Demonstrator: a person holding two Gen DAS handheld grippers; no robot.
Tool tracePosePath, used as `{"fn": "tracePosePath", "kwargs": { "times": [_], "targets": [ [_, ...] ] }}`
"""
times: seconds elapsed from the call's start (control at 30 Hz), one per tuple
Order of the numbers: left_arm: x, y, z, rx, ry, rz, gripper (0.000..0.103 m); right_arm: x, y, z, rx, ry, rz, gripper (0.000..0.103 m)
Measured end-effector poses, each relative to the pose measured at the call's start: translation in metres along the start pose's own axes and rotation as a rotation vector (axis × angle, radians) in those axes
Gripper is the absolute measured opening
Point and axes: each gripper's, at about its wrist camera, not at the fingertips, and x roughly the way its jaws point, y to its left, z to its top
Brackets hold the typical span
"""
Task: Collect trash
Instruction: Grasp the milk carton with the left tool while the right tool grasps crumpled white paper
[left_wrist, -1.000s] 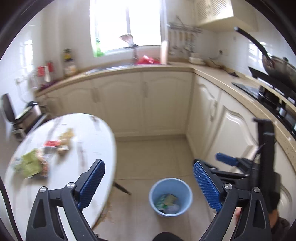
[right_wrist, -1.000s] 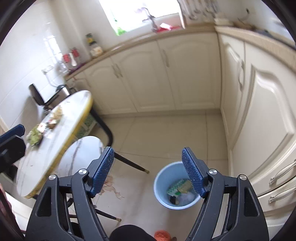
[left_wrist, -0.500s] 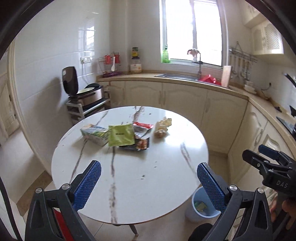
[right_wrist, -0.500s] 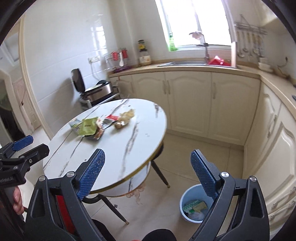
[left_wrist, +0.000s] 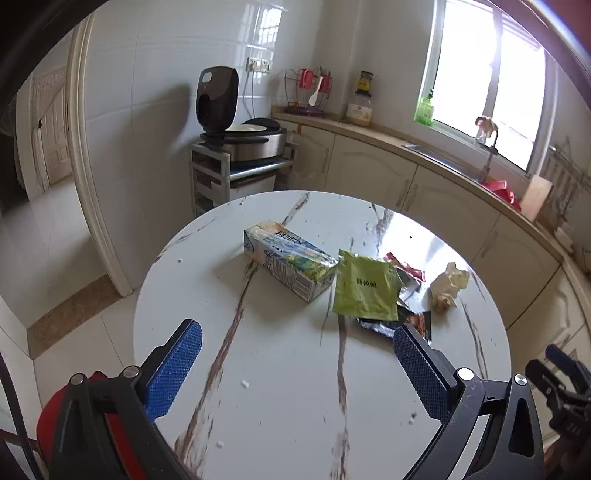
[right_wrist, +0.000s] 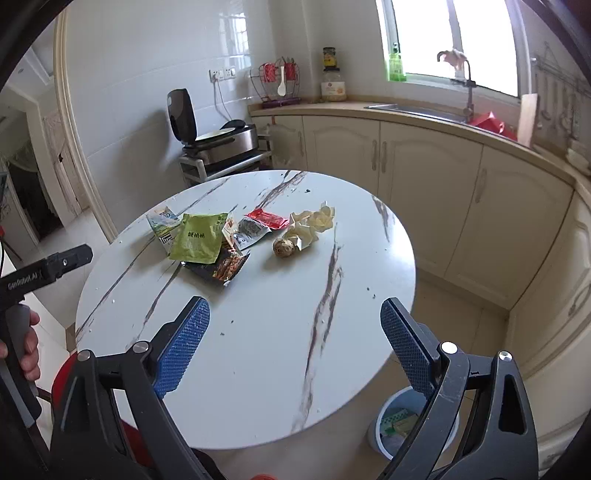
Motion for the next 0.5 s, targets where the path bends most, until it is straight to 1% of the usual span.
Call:
{"fn": "tracePosePath", "kwargs": {
  "times": [0.1, 0.17, 0.23, 0.27, 0.33, 0.43, 0.5],
  "targets": [
    [0.040, -0.001, 0.035, -0.047, 0.044, 0.050, 0.102, 0.031, -0.006, 0.018, 0.008, 0.026, -0.001, 0.093],
    [0.068, -0.003, 0.056, -0.059, 0.067, 0.075, 0.102, 0.049, -0.009, 0.028, 0.010, 0.039, -0.008, 0.093],
    [0.098, -0.006, 0.072, -0.050, 0.098, 0.092, 0.102, 0.071, -0.012, 0.037, 0.004, 0.066, -0.022, 0.093],
    [0.115, -0.007, 0.080, -0.046, 0.127, 0.103, 0.102, 0.081, -0.014, 0.040, 0.003, 0.077, -0.026, 0.093],
    [0.146, -0.007, 0.095, -0.056, 0.168, 0.091, 0.102, 0.099, -0.015, 0.047, 0.005, 0.099, -0.017, 0.093],
    [0.182, -0.009, 0.115, -0.047, 0.211, 0.118, 0.102, 0.125, -0.019, 0.055, 0.033, 0.141, -0.005, 0.093],
    [0.203, -0.011, 0.122, -0.018, 0.244, 0.135, 0.098, 0.141, -0.021, 0.059, 0.050, 0.164, 0.007, 0.093]
  ]
}}
